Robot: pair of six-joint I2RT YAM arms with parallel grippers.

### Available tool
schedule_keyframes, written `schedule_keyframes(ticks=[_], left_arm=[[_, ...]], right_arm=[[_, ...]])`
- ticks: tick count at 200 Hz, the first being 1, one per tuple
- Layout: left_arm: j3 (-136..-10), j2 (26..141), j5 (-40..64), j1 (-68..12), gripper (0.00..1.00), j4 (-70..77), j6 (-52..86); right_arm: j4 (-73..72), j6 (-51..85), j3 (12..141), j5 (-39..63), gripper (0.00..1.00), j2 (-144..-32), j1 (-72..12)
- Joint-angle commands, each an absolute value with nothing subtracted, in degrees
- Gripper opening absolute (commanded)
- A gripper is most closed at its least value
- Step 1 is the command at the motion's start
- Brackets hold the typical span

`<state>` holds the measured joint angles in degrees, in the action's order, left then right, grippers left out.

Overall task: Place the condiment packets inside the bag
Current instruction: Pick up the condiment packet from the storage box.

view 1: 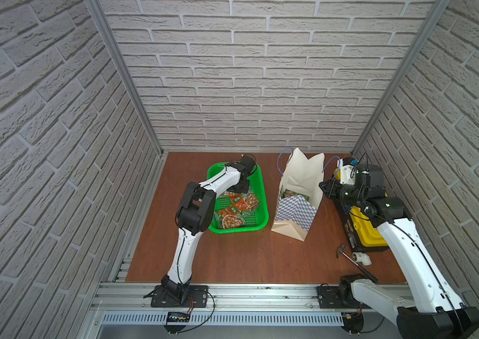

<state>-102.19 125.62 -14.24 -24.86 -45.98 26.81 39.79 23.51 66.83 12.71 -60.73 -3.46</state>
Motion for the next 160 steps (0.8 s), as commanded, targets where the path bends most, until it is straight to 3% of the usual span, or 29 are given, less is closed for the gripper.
schedule_keyframes(ticks=[1,72,94,160], left_arm=[[-99.34,116.36,-13.86,-25.5,0.0,-46.22,27.07],[-88.27,90.19,-4.97,-25.64,0.0,-40.72,29.16],[-83.52,83.62,2.13,-24.29,0.0,-34.17,30.51],[-82.17,74.44,13.05,-25.03,0.0,-27.39,35.13]], right_arm=[[39.78,22.85,67.81,12.15,0.25,-59.46,-3.13],[40.78,22.55,68.31,12.34,0.25,-59.04,-3.12],[40.37,22.93,68.2,12.71,0.25,-59.46,-3.1],[40.56,22.53,69.2,13.04,0.25,-60.15,-3.1]])
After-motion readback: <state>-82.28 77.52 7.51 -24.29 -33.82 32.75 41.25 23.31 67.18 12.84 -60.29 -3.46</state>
